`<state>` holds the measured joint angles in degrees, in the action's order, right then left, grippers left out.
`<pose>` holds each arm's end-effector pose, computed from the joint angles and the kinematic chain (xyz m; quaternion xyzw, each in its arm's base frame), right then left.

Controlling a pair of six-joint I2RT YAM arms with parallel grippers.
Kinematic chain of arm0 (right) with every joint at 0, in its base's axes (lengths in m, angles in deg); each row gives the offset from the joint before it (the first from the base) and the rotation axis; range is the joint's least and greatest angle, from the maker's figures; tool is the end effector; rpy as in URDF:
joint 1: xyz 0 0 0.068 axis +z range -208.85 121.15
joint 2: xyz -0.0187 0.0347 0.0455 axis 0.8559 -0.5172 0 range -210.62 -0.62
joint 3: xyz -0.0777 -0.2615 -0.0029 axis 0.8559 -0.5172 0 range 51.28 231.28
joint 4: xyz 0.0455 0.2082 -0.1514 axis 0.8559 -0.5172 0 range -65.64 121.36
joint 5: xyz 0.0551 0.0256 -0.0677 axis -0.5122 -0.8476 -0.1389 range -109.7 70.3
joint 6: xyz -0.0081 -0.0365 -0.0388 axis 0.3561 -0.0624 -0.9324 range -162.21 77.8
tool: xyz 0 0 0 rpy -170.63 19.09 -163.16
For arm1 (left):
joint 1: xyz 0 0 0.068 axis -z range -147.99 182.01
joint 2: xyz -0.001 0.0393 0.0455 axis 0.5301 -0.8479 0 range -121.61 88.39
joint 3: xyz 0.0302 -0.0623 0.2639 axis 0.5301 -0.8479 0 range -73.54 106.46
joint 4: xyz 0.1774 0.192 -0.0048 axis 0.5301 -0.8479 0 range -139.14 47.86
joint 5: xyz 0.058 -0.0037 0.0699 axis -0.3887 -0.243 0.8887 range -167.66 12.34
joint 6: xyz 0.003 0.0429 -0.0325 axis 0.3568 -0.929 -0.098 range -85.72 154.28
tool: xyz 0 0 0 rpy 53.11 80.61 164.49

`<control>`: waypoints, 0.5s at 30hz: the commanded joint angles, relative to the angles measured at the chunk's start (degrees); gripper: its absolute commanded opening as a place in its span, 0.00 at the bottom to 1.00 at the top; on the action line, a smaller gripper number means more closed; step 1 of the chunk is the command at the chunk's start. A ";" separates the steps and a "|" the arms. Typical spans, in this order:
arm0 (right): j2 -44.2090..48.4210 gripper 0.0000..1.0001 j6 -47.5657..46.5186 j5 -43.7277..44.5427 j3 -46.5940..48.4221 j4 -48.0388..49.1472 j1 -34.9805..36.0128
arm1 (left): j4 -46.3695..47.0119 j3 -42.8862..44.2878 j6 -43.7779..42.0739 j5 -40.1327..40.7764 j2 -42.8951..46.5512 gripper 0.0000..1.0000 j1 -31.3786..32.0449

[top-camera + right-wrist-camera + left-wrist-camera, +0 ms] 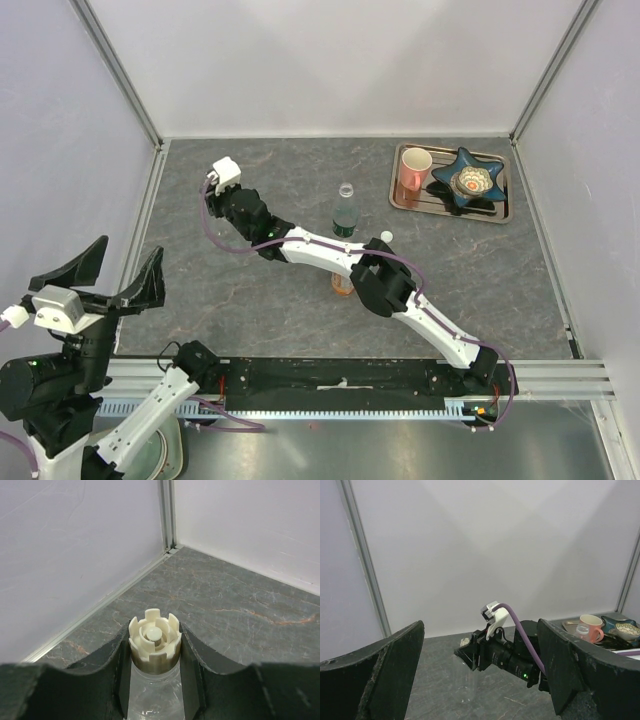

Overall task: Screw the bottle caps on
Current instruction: Place the plastic bottle at the center of the board.

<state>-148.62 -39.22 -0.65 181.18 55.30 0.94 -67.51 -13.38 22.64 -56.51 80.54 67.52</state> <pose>0.3131 0.5149 0.2454 -0.2064 0.6398 0.2867 0.6826 -0.0281 0.0358 0.4287 0.0622 0.5338 -0.0794 0.8396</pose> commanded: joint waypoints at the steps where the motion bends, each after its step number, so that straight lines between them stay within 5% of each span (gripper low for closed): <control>1: 2.19 0.07 1.94 -0.06 -0.36 1.72 0.06 | 2.69 -0.13 1.18 1.35 -1.46 0.99 0.18; 15: 2.98 0.17 0.97 -5.25 -1.85 -4.95 0.06 | 2.78 -0.31 1.80 1.27 -1.64 1.00 0.18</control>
<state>-148.62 -38.37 -3.77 179.48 50.25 0.94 -67.18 -13.57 22.71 -56.54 80.03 67.52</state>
